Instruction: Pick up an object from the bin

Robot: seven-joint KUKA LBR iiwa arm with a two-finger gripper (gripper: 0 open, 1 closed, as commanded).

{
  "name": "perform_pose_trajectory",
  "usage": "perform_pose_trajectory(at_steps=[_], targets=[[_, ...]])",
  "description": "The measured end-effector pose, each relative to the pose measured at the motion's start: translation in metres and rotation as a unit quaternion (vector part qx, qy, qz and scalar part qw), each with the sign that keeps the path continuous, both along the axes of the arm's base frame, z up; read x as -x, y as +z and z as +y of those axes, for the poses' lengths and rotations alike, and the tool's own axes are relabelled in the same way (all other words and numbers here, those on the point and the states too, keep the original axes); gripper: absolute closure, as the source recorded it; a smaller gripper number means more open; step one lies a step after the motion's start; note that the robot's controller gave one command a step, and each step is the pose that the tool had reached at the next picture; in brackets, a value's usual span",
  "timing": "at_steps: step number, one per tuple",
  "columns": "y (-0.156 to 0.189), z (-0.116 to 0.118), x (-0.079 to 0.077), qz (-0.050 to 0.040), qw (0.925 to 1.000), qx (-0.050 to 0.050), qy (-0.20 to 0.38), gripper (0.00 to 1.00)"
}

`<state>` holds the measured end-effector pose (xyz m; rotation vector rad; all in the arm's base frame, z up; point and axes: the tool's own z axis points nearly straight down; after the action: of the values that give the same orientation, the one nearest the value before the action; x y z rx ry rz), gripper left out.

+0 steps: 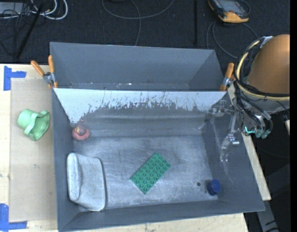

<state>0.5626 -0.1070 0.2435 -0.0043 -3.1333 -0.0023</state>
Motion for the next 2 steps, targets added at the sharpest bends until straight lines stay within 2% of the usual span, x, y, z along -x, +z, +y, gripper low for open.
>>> perform_pose_trajectory(at_steps=[1,2], targets=[[-0.105,-0.029,0.093,0.003,0.9994,0.0,-0.033,0.0],[-0.167,-0.039,0.079,-0.0179,0.9977,0.003,0.065,0.0]])
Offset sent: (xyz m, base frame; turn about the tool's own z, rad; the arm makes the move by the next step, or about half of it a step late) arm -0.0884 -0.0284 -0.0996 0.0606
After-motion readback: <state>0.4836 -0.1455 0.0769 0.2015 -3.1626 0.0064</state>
